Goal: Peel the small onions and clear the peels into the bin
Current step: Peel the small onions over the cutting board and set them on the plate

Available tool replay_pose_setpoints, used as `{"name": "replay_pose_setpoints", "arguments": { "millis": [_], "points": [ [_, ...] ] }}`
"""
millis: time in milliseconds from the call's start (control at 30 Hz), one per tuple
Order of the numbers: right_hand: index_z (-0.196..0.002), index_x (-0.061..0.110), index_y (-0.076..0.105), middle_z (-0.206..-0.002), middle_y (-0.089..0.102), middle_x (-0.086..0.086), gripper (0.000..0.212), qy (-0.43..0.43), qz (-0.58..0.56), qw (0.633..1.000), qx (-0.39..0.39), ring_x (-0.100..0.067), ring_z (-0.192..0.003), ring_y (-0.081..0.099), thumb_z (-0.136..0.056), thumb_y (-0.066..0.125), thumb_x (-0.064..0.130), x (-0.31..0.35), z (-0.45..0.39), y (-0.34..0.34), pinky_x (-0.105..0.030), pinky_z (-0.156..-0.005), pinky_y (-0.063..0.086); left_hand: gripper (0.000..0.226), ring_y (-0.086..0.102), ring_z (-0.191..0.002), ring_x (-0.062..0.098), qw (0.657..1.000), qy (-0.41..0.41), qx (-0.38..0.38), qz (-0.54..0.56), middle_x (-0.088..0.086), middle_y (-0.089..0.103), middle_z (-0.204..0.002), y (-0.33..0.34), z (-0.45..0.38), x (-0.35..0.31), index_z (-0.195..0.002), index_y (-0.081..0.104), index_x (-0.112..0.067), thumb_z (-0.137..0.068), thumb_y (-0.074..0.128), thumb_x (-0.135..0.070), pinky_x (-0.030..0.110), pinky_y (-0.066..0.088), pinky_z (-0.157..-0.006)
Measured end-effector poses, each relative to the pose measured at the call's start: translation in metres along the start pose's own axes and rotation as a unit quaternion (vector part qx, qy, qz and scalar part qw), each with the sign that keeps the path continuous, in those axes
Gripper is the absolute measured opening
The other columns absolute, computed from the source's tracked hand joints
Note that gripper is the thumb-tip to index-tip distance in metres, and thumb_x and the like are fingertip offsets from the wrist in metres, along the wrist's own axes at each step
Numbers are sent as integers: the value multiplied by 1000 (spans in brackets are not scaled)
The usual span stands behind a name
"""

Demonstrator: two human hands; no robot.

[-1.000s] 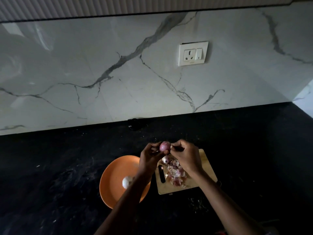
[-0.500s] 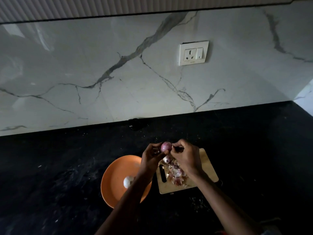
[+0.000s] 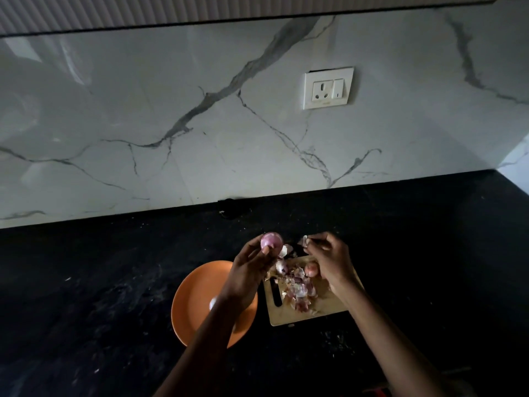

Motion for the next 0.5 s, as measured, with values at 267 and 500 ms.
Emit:
{"name": "replay_pose_setpoints", "arguments": {
  "millis": [267, 500],
  "points": [
    [-126, 18, 64, -117, 71, -1, 28, -68, 379, 919, 86, -12, -100, 67, -98, 62, 19, -14, -2, 0, -10, -69, 45, 42, 63, -119, 28, 1000, -8, 6, -15, 14, 68, -126, -2, -2, 2, -132, 56, -6, -91, 58, -16, 31, 54, -97],
    [-144, 17, 50, -143, 56, -2, 49, -98, 388, 908, 124, -15, -124, 58, -97, 61, 11, 7, -5, 9, -16, -93, 44, 37, 70, -104, 16, 998, -7, 41, -46, 1, 76, -108, 11, -4, -6, -121, 61, -14, -84, 60, -19, 25, 55, -88]
  ]
}}
Point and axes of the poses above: each hand's wrist, its own z-axis away from the middle knuckle, its own y-axis out of the palm, x = y × z, the point moved 6 cm from there along -z, towards the middle knuckle
